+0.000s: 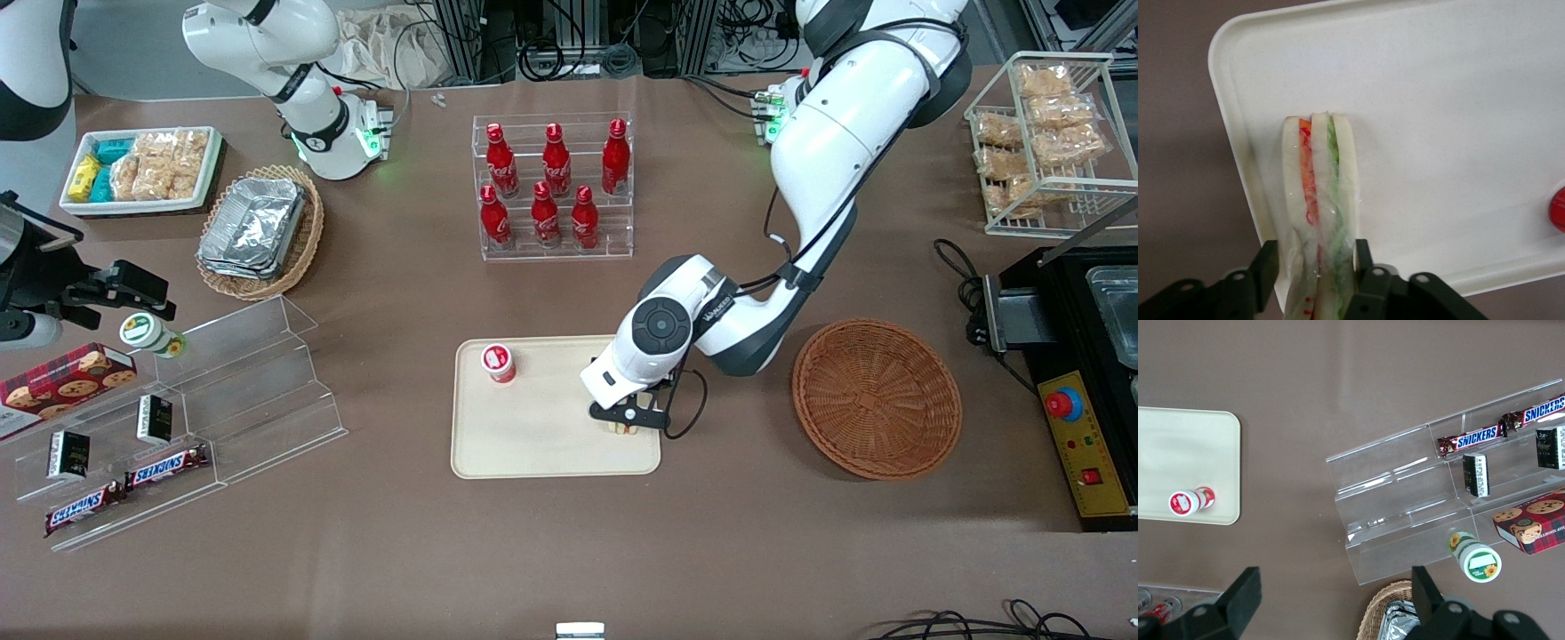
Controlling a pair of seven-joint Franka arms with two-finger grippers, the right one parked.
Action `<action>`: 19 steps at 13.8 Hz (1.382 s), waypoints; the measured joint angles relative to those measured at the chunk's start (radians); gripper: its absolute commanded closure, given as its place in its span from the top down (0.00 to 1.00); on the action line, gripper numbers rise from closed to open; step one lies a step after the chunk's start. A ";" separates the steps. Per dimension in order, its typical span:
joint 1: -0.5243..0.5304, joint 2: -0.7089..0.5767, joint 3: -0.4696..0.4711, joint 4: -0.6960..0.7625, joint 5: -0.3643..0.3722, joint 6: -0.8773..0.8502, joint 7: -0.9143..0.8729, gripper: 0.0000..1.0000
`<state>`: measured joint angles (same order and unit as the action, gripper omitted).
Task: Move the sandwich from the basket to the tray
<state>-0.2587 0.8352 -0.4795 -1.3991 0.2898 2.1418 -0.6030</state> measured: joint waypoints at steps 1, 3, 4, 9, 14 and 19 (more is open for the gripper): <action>0.001 -0.001 0.004 0.001 0.000 -0.007 -0.001 0.99; 0.008 -0.021 0.004 0.021 -0.001 -0.096 -0.002 0.99; 0.014 -0.055 0.003 0.041 -0.009 -0.168 -0.002 0.99; 0.156 -0.374 0.006 0.073 -0.149 -0.491 0.148 0.99; 0.352 -0.538 0.016 0.068 -0.156 -0.648 0.303 0.99; 0.510 -0.570 0.018 0.064 -0.156 -0.703 0.404 0.99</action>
<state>0.2508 0.2651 -0.4616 -1.3354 0.1341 1.4383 -0.1989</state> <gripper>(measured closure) 0.004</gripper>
